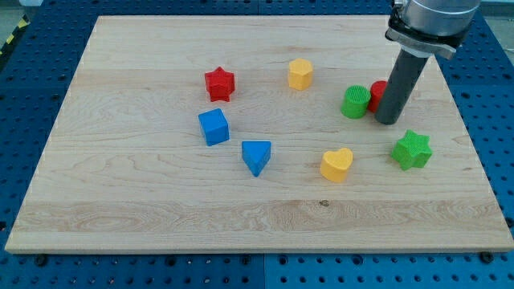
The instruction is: Push the green circle to center of the board
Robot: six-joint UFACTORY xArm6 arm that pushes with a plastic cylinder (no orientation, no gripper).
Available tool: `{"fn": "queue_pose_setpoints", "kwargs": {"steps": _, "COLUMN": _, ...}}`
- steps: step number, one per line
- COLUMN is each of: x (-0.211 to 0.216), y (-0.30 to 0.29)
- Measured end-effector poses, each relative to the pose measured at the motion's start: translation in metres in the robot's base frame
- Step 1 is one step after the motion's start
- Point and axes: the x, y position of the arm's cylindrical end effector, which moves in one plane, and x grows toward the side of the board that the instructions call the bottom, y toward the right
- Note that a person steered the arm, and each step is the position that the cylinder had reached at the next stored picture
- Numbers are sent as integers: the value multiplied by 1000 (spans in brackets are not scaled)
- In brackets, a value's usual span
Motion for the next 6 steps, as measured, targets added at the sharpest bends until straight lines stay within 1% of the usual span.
{"fn": "queue_pose_setpoints", "kwargs": {"steps": 1, "x": -24, "y": 0}}
{"fn": "queue_pose_setpoints", "kwargs": {"steps": 3, "x": -28, "y": -1}}
{"fn": "queue_pose_setpoints", "kwargs": {"steps": 5, "x": -18, "y": -44}}
{"fn": "queue_pose_setpoints", "kwargs": {"steps": 6, "x": -22, "y": -67}}
